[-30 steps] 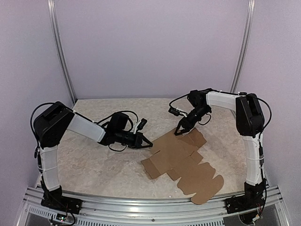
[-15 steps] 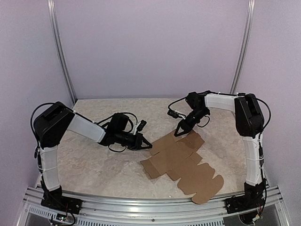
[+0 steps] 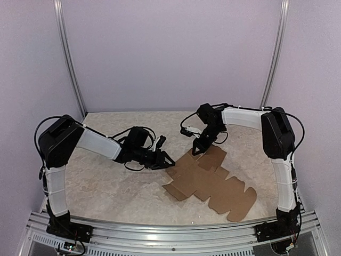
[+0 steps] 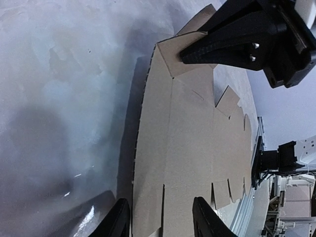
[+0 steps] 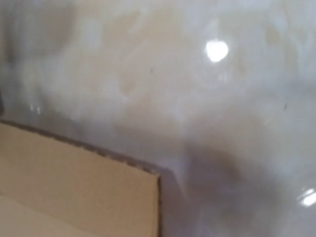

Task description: Fold the paper box

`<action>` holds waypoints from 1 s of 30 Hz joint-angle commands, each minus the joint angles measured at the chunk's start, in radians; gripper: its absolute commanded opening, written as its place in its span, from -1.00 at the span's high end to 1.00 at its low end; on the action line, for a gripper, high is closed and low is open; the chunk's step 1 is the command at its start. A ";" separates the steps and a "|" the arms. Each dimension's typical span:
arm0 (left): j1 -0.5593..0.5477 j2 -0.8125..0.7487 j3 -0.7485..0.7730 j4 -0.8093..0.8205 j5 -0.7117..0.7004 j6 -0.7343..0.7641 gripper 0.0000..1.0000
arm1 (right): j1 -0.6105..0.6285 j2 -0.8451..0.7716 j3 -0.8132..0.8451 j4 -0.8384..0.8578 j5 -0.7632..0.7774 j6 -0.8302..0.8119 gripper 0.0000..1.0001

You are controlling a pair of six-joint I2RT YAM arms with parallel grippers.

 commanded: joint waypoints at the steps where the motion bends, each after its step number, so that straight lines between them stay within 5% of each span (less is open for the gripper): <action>1: 0.003 -0.072 -0.035 -0.112 -0.127 0.059 0.07 | 0.019 0.004 0.044 -0.029 0.116 -0.035 1.00; 7: 0.031 -0.118 -0.044 -0.093 -0.161 0.096 0.03 | 0.032 0.006 0.043 -0.039 0.133 -0.072 1.00; 12: -0.028 -0.108 -0.047 0.105 -0.082 0.069 0.43 | 0.051 0.022 0.054 -0.044 0.181 -0.077 1.00; 16: -0.062 0.009 0.074 0.095 -0.053 0.017 0.71 | 0.051 0.043 0.065 -0.050 0.188 -0.069 1.00; 30: -0.087 0.177 0.182 -0.045 -0.239 -0.085 0.84 | 0.051 0.061 0.075 -0.060 0.137 -0.051 0.97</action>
